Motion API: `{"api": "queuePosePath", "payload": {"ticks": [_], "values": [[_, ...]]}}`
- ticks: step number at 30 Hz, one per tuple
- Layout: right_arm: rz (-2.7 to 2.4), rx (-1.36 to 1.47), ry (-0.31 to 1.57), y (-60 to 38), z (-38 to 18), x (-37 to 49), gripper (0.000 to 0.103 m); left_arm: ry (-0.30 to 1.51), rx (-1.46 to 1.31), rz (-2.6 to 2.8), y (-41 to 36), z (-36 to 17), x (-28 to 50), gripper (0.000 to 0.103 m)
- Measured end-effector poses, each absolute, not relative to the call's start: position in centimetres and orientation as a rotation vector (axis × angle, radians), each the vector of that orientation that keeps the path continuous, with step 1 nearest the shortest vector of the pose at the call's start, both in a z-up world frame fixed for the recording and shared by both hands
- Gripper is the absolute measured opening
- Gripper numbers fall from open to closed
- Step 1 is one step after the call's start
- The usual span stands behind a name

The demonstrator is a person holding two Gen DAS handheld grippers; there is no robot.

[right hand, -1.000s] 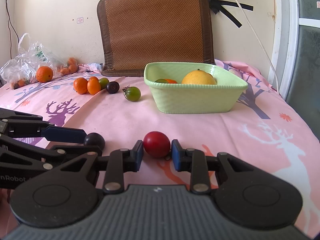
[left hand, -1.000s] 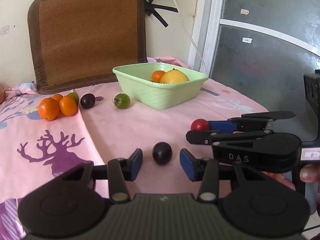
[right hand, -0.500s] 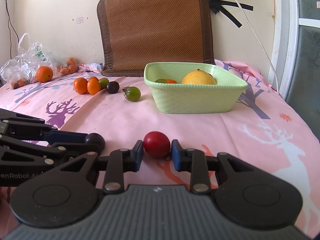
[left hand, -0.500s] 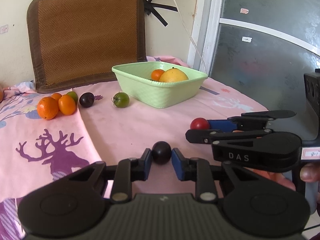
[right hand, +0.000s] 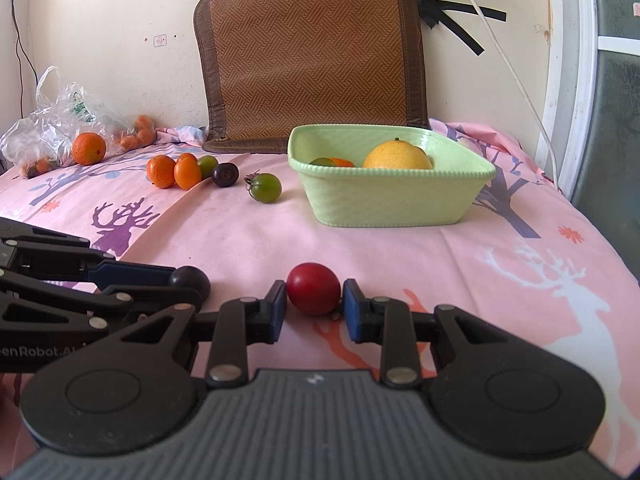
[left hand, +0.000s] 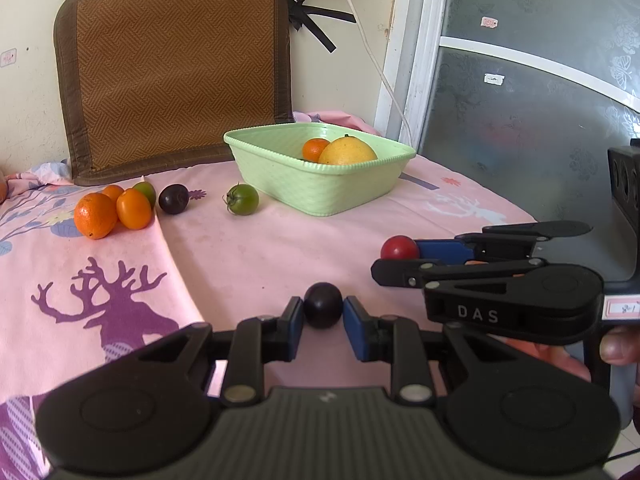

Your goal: Organize fruits

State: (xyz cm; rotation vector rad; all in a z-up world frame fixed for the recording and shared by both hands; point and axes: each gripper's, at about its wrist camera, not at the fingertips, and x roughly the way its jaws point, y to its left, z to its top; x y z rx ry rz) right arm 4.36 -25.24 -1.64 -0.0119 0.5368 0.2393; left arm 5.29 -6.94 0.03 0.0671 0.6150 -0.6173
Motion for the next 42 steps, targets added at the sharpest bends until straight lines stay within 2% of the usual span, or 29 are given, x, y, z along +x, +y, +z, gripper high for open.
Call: {"api": "queuePosePath", "payload": {"ticks": [42], "values": [[0.23,0.029,0.516,-25.96,-1.59,4.09,0.031,0.627,-0.002,-0.603,-6.22,0.16,5.59,0.022]]}}
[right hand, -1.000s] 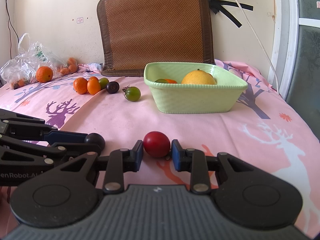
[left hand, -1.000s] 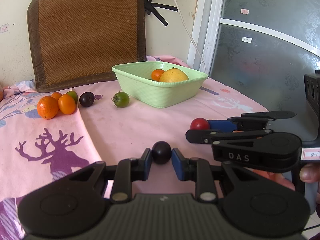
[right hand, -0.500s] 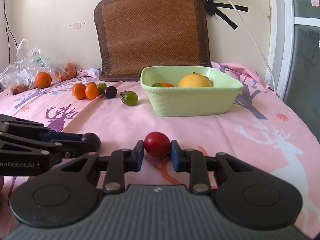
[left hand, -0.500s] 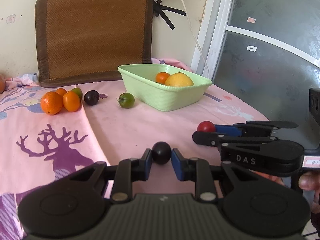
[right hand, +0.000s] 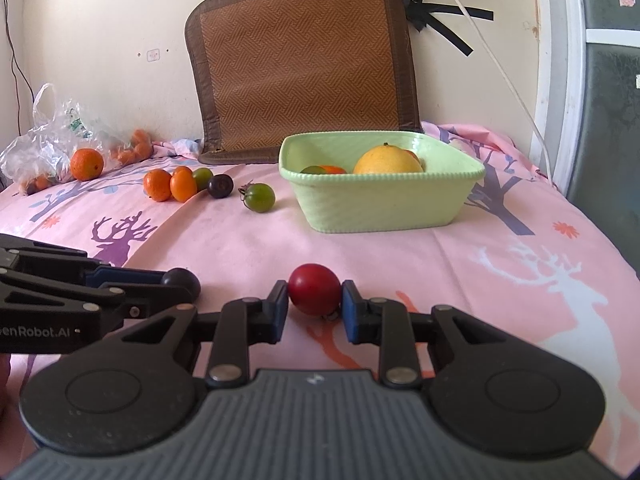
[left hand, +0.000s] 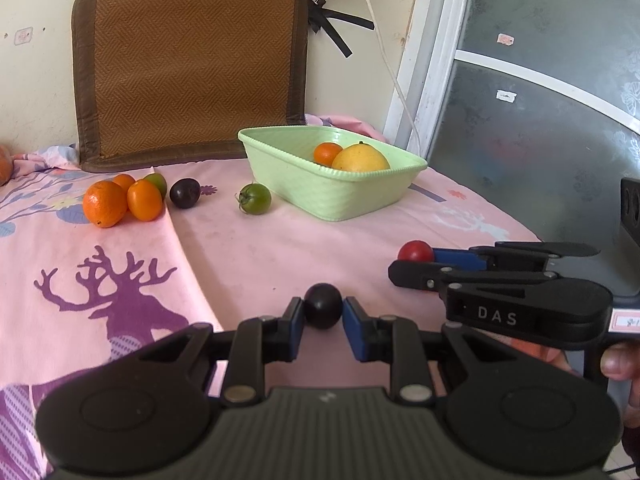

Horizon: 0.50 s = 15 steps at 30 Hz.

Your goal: Organize fruits

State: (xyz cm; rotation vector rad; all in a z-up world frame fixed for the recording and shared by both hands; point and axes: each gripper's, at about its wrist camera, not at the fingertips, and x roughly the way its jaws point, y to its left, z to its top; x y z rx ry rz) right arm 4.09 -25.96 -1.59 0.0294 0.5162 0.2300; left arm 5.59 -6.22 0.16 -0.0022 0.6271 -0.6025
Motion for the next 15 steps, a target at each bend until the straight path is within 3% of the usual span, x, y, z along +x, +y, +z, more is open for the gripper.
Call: {"api": "queuePosePath", "payload": {"ticks": [15], "values": [[0.223,0.031,0.514,-26.04,-1.59,3.99,0.031,0.628,-0.004,-0.602,-6.14,0.15,5.58,0.022]]}}
